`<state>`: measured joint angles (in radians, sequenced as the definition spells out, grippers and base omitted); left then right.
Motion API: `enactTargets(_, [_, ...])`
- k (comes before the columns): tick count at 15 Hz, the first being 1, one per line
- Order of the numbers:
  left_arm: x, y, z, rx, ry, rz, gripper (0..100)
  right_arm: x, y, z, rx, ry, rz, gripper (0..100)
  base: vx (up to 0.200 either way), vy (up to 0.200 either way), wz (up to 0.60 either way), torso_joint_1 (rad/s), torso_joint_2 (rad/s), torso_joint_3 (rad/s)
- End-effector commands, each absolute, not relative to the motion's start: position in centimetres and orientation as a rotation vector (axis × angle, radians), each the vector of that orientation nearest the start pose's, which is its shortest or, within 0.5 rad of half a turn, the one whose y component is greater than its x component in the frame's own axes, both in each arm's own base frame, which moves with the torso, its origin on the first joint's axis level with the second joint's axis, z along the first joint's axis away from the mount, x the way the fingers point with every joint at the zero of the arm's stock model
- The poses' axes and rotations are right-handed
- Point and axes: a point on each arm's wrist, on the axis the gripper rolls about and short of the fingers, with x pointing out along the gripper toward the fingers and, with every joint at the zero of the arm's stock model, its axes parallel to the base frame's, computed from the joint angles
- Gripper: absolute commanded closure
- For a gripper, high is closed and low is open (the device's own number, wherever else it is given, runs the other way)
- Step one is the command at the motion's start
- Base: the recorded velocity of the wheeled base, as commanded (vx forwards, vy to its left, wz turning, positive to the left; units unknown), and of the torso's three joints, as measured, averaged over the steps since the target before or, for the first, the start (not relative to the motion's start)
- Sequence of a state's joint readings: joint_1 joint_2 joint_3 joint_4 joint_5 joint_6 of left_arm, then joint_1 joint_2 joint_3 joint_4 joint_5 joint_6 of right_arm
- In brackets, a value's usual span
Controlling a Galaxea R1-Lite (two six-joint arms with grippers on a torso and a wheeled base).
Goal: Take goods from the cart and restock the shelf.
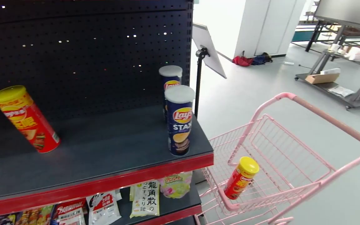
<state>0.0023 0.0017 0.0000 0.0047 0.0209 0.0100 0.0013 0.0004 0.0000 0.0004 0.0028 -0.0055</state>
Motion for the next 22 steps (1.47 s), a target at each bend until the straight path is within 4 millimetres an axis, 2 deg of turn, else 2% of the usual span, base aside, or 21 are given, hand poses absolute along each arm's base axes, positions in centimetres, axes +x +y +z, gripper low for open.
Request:
enactTargets(1, [-2.27, 0.04, 7.5, 0.009, 0.006, 0.025, 0, -2.28, 0.0, 7.55, -0.006, 0.0, 0.005, 0, 0.0, 0.0, 0.0, 0.0, 0.0, 0.0])
enactTargets(6, [-2.26, 0.04, 7.51, 0.009, 0.008, 0.025, 0, -2.28, 0.0, 7.55, -0.005, 0.0, 0.005, 0, 0.0, 0.0, 0.0, -0.021, 0.04, 0.024])
enactTargets(22, [-2.26, 0.04, 7.51, 0.009, 0.008, 0.025, 0, -2.28, 0.0, 7.55, -0.003, 0.0, 0.003, 0, 0.0, 0.0, 0.0, -0.148, 0.37, 0.223])
